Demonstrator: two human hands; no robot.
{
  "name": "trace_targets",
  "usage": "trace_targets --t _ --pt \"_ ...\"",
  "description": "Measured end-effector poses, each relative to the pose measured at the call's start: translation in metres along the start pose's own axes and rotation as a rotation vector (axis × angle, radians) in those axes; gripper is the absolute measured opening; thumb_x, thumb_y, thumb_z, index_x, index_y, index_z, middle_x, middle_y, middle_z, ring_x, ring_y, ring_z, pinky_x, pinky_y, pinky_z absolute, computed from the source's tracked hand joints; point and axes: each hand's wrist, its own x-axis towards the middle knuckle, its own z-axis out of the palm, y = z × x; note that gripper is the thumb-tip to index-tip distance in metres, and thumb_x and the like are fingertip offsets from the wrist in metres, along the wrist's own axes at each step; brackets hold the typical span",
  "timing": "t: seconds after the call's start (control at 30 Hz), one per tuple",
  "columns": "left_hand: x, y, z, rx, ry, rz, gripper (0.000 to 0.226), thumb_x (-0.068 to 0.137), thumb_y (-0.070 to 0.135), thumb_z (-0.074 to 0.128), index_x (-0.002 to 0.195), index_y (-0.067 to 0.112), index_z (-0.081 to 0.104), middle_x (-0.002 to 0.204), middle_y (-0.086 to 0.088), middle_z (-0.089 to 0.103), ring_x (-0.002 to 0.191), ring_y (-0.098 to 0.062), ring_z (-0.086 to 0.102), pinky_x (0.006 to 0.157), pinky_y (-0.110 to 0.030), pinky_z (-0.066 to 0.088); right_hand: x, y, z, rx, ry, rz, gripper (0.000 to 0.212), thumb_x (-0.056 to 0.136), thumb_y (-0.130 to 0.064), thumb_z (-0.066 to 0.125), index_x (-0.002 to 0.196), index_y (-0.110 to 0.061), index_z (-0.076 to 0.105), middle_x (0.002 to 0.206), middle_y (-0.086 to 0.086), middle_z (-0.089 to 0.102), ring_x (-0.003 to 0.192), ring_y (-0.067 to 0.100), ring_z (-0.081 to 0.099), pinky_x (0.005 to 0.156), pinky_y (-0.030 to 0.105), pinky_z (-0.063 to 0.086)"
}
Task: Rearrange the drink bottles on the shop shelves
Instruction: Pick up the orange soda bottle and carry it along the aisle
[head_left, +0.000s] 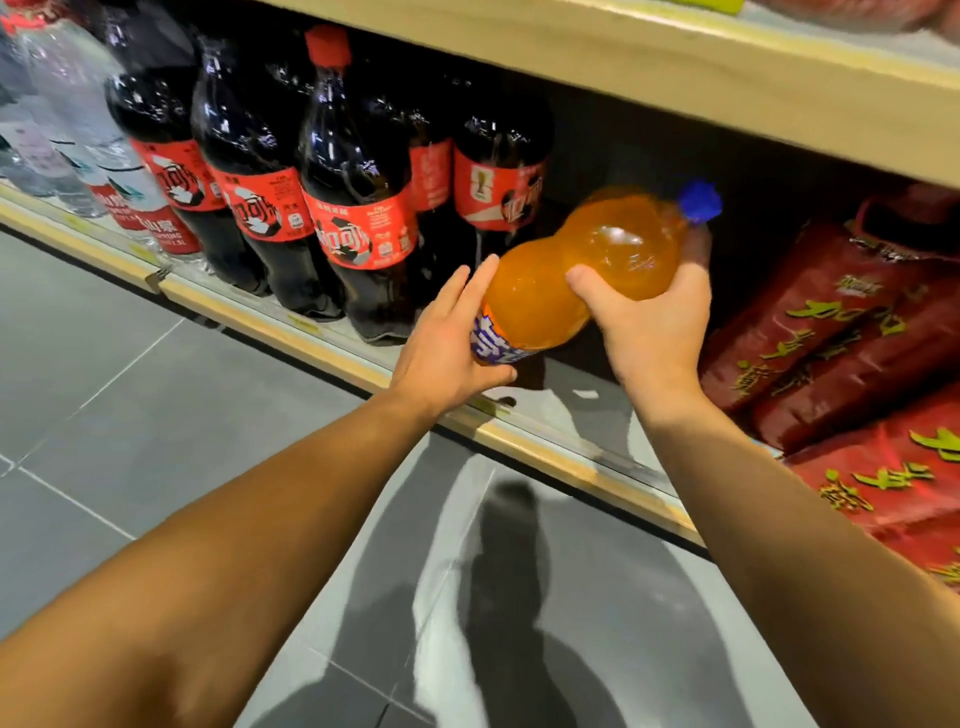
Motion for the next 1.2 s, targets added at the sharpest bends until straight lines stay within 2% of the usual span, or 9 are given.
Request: trace_targets --t 0.07,0.1,0.2,0.37,0.47,0.67,0.87,1.03,1.2 --pt "0.011 -0.009 0.009 0.009 -0.005 0.006 0.123 0.057 0.040 0.093 0.154 0.032 0.017 0.150 -0.005 0.032 0.130 -0.029 0.044 0.104 -0.048 0.048 0.008 0.010 -0.005 0.078 0.051 0.048 0.030 0.071 -0.019 0.088 0.078 -0.029 0.061 0.085 -0.019 0.066 0.085 -0.001 0.066 0.082 0.024 0.053" --pt "0.016 -0.014 0.013 0.017 -0.008 0.001 0.123 0.055 0.042 0.093 0.153 0.030 0.020 0.143 -0.004 0.035 0.125 -0.027 0.047 0.100 -0.047 0.051 0.014 0.016 -0.007 0.095 0.070 0.069 0.031 0.071 -0.020 0.088 0.089 -0.029 0.065 0.089 -0.020 0.066 0.086 -0.004 0.066 0.083 0.021 0.052" --pt "0.028 -0.022 0.027 -0.015 -0.024 -0.022 0.124 0.052 0.041 0.094 0.153 0.029 0.022 0.128 -0.002 0.040 0.117 -0.023 0.049 0.096 -0.045 0.053 0.029 0.033 -0.008 0.092 0.116 0.092 0.082 0.071 -0.029 0.087 0.141 -0.032 0.044 0.113 -0.025 0.058 0.099 -0.015 0.058 0.088 0.010 0.048" --pt "0.044 -0.029 0.038 -0.028 -0.036 -0.046 0.122 0.053 0.038 0.093 0.154 0.030 0.024 0.120 -0.003 0.044 0.114 -0.020 0.040 0.097 -0.040 0.046 0.038 0.053 -0.011 0.087 0.147 0.162 0.089 0.079 -0.025 0.082 0.150 -0.034 0.029 0.105 -0.038 0.039 0.083 -0.030 0.044 0.070 -0.005 0.038" --pt "0.045 -0.028 0.040 -0.036 -0.013 -0.059 0.118 0.054 0.039 0.092 0.153 0.034 0.027 0.120 -0.003 0.046 0.113 -0.021 0.040 0.094 -0.037 0.046 0.037 0.057 -0.010 0.097 0.157 0.186 0.091 0.080 -0.026 0.081 0.151 -0.036 0.025 0.107 -0.036 0.040 0.090 -0.022 0.048 0.075 -0.004 0.037" --pt "0.012 -0.018 0.042 -0.068 0.035 -0.084 0.117 0.054 0.042 0.093 0.150 0.033 0.027 0.137 0.002 0.044 0.124 -0.024 0.040 0.094 -0.034 0.042 0.038 0.044 -0.001 0.079 0.196 0.089 0.099 0.065 -0.037 0.086 0.147 -0.030 0.031 0.136 -0.006 0.050 0.119 0.010 0.055 0.099 0.026 0.047" --pt "0.008 -0.007 0.038 -0.116 -0.003 -0.129 0.118 0.048 0.058 0.087 0.148 0.039 0.027 0.131 0.004 0.052 0.119 -0.021 0.049 0.103 -0.045 0.047 0.042 0.031 0.017 0.006 0.344 -0.002 0.113 0.052 -0.051 0.086 0.146 -0.014 0.035 0.138 0.006 0.046 0.126 0.020 0.050 0.107 0.027 0.041" --pt "0.012 0.000 0.048 -0.056 -0.015 -0.150 0.113 0.056 0.054 0.090 0.148 0.035 0.026 0.134 0.001 0.046 0.123 -0.022 0.044 0.094 -0.030 0.036 0.050 0.043 0.017 -0.153 0.270 0.032 0.099 0.068 -0.030 0.086 0.150 -0.024 0.031 0.152 0.012 0.027 0.132 0.025 0.042 0.093 0.013 0.027" --pt "0.015 -0.003 0.050 -0.101 0.000 -0.150 0.108 0.054 0.054 0.090 0.141 0.035 0.030 0.131 0.002 0.044 0.117 -0.020 0.050 0.091 -0.037 0.053 0.065 0.046 0.026 -0.177 0.318 0.044 0.091 0.068 -0.036 0.085 0.147 -0.029 0.040 0.150 0.012 0.029 0.131 0.026 0.044 0.097 0.026 0.039"
